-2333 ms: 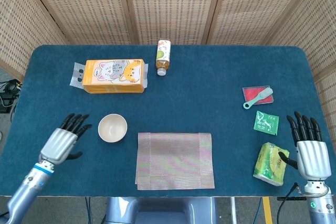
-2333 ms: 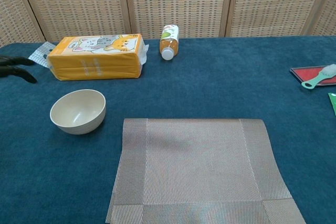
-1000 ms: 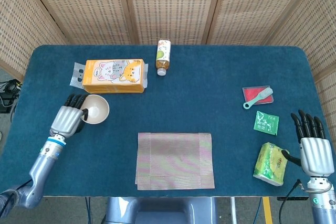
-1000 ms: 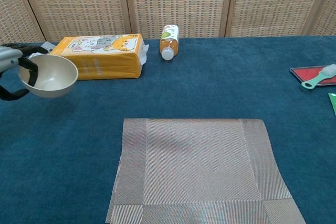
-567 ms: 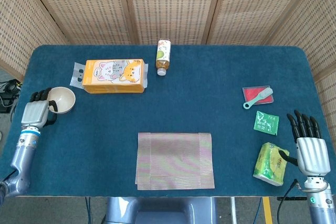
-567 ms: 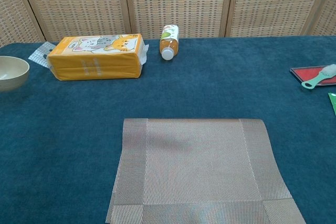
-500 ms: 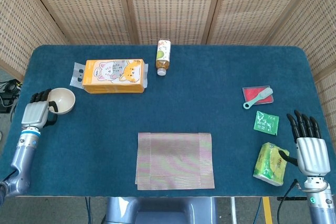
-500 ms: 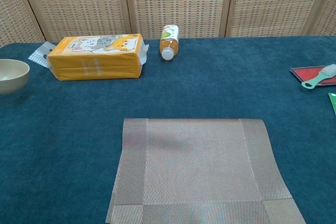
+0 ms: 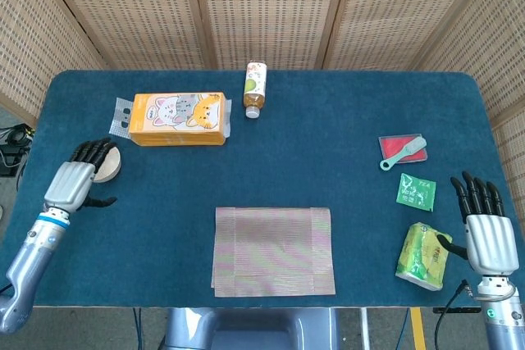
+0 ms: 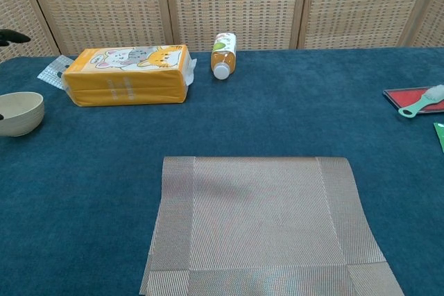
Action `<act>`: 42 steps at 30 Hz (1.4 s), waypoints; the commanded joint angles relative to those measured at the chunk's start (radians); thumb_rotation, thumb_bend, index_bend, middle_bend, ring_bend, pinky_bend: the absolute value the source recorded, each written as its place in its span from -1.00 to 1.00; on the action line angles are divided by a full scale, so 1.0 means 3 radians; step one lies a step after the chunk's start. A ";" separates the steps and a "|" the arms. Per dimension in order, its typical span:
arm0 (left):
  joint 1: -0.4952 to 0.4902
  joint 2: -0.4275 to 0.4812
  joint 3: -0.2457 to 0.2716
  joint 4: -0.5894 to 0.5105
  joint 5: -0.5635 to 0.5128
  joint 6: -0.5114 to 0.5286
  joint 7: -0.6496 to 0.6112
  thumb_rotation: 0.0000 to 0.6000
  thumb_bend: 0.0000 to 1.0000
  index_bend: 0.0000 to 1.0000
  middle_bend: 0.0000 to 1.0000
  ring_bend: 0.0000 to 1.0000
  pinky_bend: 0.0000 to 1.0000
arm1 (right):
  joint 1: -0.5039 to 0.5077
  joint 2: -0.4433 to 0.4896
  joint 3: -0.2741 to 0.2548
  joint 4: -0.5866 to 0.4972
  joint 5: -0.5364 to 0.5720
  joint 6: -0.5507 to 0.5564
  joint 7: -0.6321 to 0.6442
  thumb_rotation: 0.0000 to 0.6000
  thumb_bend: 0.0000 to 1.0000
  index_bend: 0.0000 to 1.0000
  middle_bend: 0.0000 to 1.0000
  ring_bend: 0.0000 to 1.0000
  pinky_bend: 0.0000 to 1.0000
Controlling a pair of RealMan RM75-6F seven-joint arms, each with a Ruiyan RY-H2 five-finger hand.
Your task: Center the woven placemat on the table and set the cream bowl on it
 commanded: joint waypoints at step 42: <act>-0.0637 -0.1434 0.1057 0.0802 0.1959 0.0090 0.0179 1.00 -1.00 -0.19 -1.00 -1.00 -1.00 | 0.0059 -0.0036 0.0054 0.0103 0.0259 -0.0183 -0.0028 1.00 -1.00 -1.00 -1.00 -1.00 -1.00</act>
